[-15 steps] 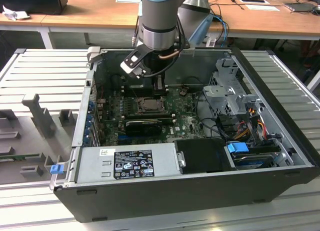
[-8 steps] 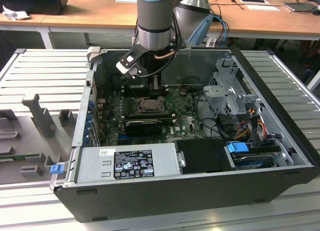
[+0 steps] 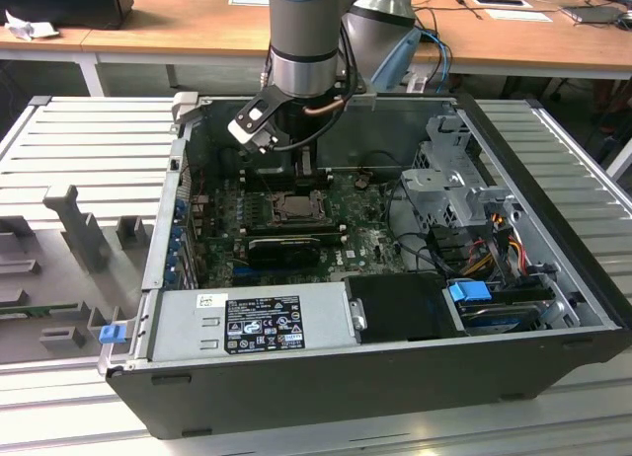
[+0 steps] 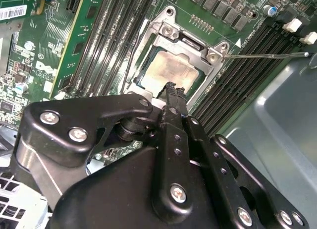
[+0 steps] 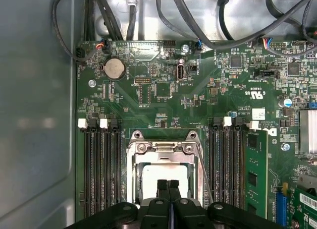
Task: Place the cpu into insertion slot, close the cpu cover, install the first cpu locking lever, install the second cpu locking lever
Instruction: 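Install the first cpu locking lever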
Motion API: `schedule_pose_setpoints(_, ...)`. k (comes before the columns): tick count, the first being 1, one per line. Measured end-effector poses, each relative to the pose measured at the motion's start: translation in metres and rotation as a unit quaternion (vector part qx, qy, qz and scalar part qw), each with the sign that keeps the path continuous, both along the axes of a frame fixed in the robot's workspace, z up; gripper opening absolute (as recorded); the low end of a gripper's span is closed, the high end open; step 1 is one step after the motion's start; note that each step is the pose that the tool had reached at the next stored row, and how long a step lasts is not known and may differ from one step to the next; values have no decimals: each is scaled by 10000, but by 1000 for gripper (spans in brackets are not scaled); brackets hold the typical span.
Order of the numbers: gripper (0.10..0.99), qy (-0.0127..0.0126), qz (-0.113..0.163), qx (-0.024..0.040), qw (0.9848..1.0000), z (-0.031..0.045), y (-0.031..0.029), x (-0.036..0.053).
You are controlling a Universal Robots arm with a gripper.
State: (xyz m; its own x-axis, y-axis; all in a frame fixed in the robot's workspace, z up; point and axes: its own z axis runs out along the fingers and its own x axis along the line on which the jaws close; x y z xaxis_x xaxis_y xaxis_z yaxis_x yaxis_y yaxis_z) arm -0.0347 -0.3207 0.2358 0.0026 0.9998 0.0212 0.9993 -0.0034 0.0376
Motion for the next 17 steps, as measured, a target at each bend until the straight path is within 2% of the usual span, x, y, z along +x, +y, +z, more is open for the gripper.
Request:
schedule_pose_setpoints(12, 106, 1, 0, -2, 10000, 20, 0, 0)
schedule_pose_setpoints(17, 106, 1, 0, -2, 10000, 81, 0, 0)
